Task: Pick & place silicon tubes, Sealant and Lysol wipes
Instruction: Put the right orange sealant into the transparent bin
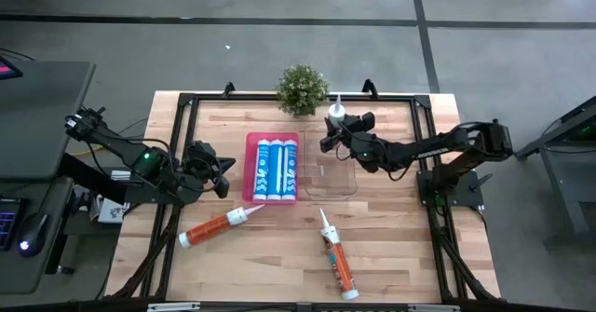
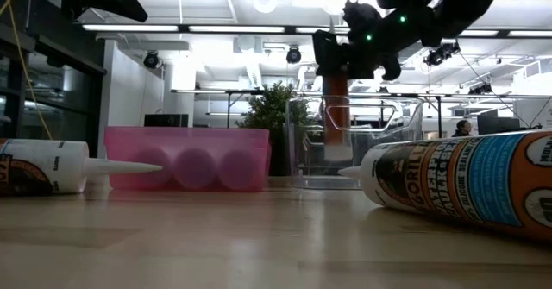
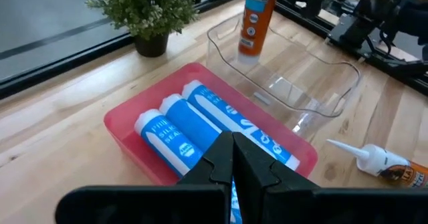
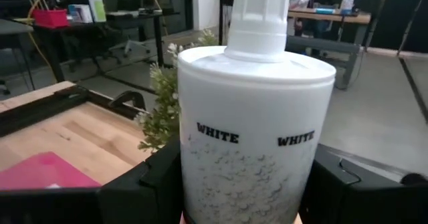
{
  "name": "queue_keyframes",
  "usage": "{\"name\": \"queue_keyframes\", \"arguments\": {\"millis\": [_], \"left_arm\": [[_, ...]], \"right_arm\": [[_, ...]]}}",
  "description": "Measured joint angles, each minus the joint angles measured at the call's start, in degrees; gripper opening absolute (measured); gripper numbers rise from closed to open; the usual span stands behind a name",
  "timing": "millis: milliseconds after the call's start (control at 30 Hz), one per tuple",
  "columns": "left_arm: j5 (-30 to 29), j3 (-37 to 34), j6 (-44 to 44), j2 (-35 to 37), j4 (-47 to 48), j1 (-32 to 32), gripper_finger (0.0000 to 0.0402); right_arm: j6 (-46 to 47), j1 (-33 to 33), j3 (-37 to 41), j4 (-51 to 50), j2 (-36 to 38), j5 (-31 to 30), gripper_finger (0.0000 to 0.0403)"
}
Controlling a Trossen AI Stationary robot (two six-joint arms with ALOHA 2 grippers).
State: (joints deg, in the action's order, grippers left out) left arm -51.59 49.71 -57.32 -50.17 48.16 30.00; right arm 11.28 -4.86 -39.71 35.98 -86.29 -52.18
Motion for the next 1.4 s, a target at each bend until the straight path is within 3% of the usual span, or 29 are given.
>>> {"name": "queue_keyframes", "arguments": {"millis": [233,600,1400], "left_arm": [[0.4,0.0,0.0,-1.4,0.0,0.0,0.0],[3.4,0.0,0.0,-4.5,0.1,0.0,0.0],[2.6,0.0,0.0,-5.0,0.0,0.0,0.0]], "right_arm": [[-0.3,-0.5,0.3,8.4,-5.9,3.3,0.0206],[-4.3,-2.7,-3.0,8.5,-9.2,7.0,0.0206],[-3.9,-3.7,-3.1,9.4,-11.9,10.0,0.0205]]}}
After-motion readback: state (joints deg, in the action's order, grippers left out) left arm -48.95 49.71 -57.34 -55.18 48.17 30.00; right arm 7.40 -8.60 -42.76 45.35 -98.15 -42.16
